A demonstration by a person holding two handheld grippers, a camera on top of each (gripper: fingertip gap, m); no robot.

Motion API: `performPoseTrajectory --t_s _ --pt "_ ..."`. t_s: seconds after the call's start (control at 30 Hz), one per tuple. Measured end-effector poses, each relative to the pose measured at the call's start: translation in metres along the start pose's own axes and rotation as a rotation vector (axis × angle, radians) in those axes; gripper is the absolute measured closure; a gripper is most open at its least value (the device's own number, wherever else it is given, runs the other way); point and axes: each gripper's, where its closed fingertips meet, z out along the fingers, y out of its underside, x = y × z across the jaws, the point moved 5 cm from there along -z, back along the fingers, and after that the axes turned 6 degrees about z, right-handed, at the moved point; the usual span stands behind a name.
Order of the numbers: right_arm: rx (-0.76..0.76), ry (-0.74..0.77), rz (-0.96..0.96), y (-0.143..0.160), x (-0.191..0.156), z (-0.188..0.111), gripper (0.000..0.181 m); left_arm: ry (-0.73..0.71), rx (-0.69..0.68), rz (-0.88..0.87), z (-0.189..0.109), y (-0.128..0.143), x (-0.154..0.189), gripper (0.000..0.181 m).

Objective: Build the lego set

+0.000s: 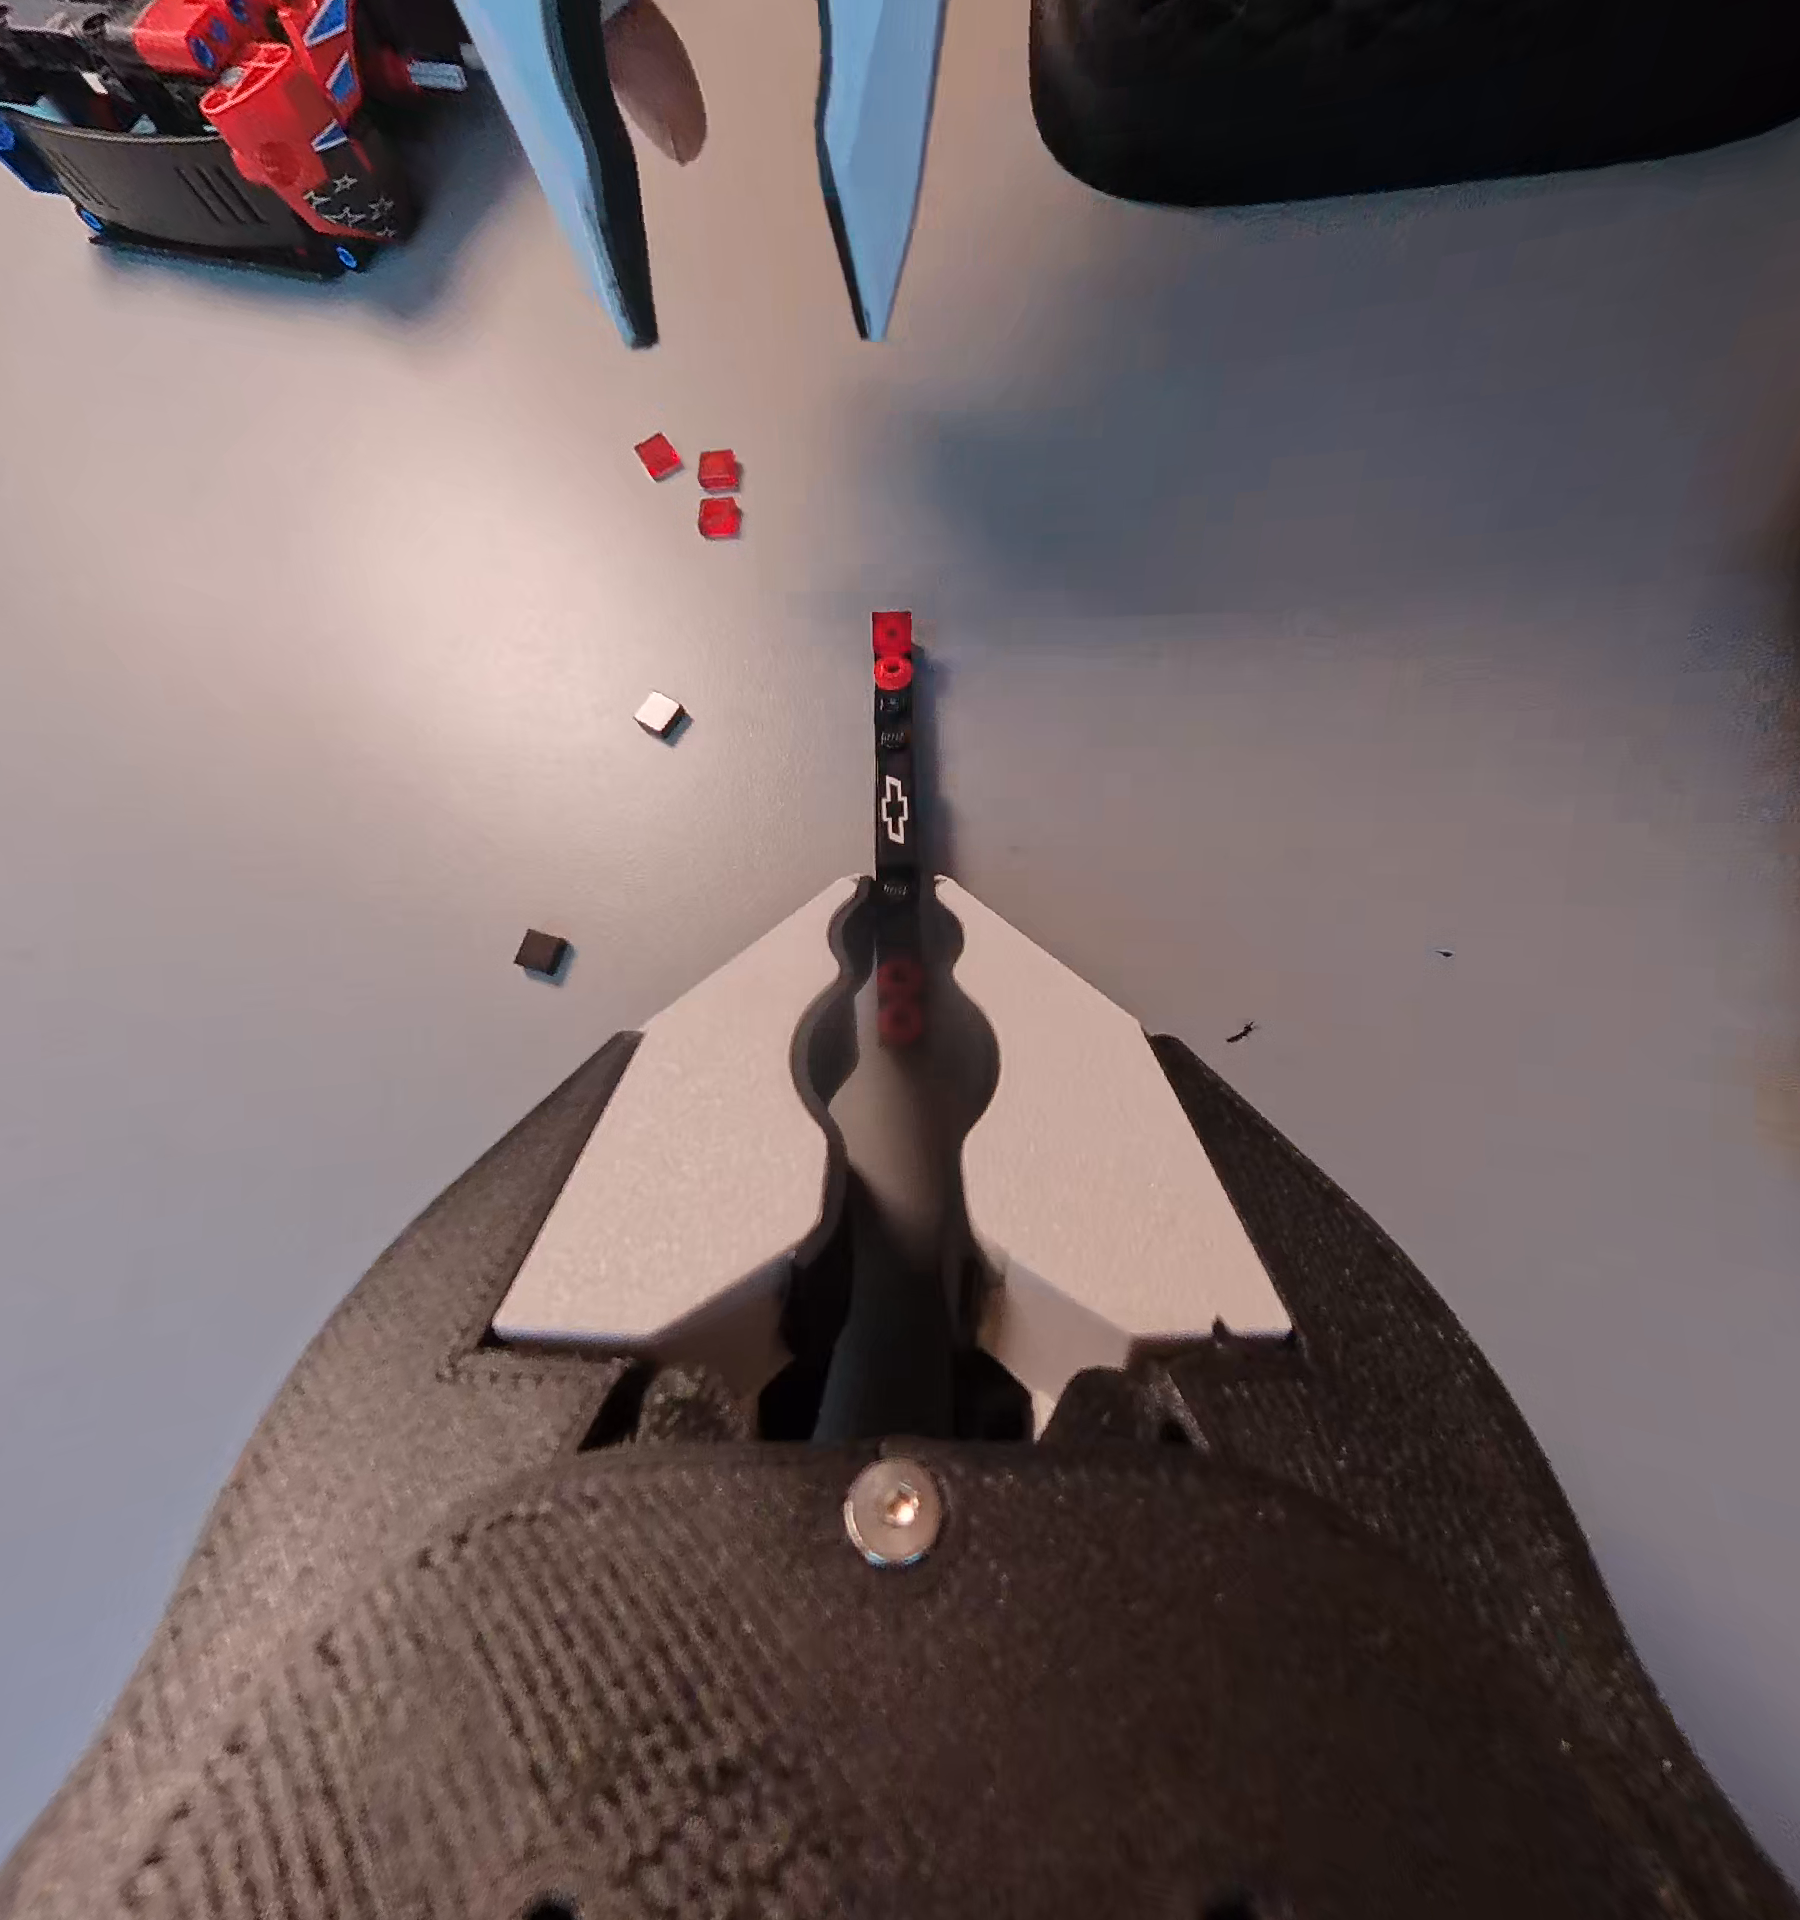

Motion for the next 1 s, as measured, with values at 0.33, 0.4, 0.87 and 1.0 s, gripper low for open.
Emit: performPoseTrajectory --t_s 0.33,0.4,0.87,1.0 --pt "0.044 0.044 0.103 0.031 0.020 0.016 0.165 -0.008 -0.005 -0.001 0.000 0.000 0.000 0.174" --pt "0.039 0.048 0.084 0.030 0.022 0.019 0.167 -0.007 -0.003 -0.009 -0.001 0.000 -0.001 0.172" --pt "0.056 0.012 0.015 0.007 0.010 0.024 0.177 -0.005 0.016 -0.037 -0.003 0.002 -0.004 0.175" --pt "0.065 0.001 -0.081 -0.025 -0.019 0.029 0.177 -0.005 0.016 -0.026 -0.002 0.001 -0.003 0.175"
